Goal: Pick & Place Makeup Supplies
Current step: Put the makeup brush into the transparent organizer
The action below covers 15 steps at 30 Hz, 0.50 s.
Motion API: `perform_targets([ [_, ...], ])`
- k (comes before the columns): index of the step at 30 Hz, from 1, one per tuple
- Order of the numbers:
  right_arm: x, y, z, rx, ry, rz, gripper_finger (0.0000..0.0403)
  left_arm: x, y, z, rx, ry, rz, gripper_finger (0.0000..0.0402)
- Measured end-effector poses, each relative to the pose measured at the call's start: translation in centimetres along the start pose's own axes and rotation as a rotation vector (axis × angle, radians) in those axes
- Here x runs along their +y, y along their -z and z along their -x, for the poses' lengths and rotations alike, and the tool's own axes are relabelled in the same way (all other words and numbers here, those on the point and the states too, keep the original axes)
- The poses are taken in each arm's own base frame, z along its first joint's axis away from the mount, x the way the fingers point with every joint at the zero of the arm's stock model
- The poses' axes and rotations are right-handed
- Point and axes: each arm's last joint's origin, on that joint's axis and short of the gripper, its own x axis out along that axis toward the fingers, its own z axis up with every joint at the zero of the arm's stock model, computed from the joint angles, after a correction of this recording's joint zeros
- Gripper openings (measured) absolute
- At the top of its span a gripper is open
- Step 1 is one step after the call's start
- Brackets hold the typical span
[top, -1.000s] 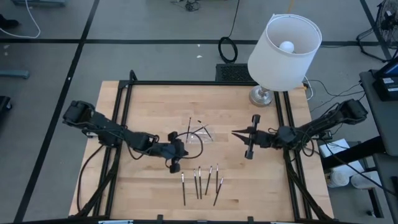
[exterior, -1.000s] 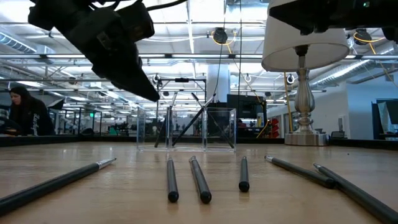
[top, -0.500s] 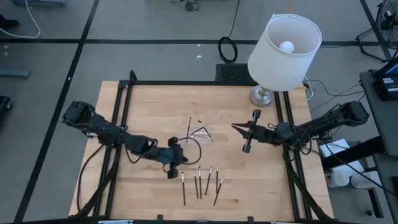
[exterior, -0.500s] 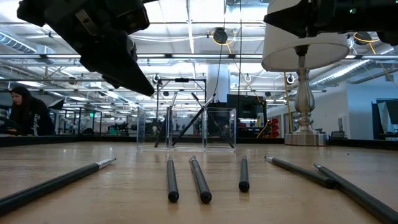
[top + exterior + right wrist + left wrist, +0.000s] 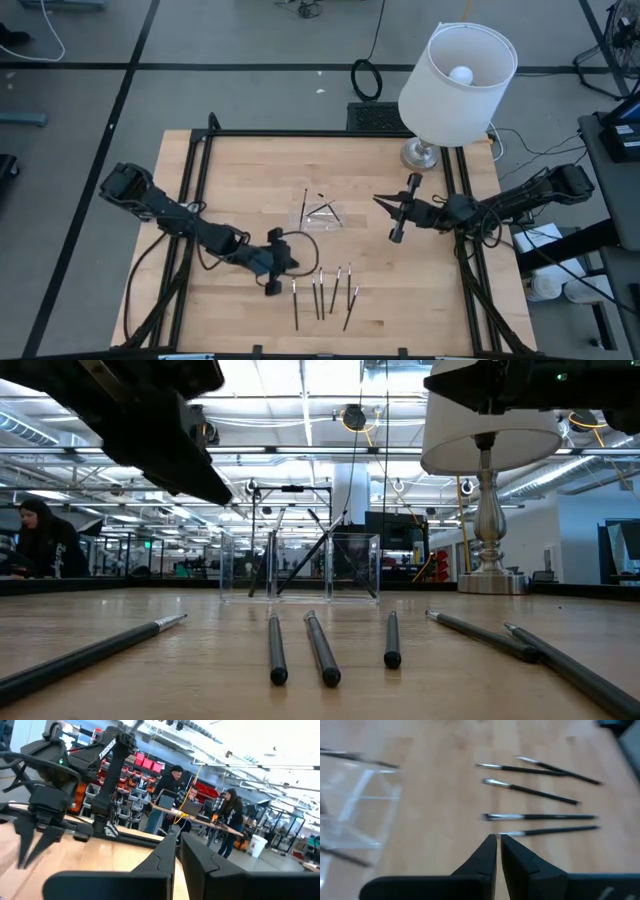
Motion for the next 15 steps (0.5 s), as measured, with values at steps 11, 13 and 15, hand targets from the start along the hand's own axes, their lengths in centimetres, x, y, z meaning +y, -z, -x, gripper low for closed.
perform_targets([
  [11, -0.3, -0.6, 0.0, -0.055, 0.033, 0.058, 0.0020, -3.8, 2.0, 0.8, 0.161, 0.009, 0.484, 0.0011],
  [13, -0.3, -0.5, 0.0, -0.047, 0.028, 0.065, 0.0020, -5.2, 1.9, 0.7, 0.215, -0.018, 0.486, 0.0006],
  [15, -0.3, -0.5, 0.0, -0.049, 0.029, 0.064, 0.0020, -6.8, 0.7, 0.3, 0.233, -0.033, 0.503, 0.0007],
])
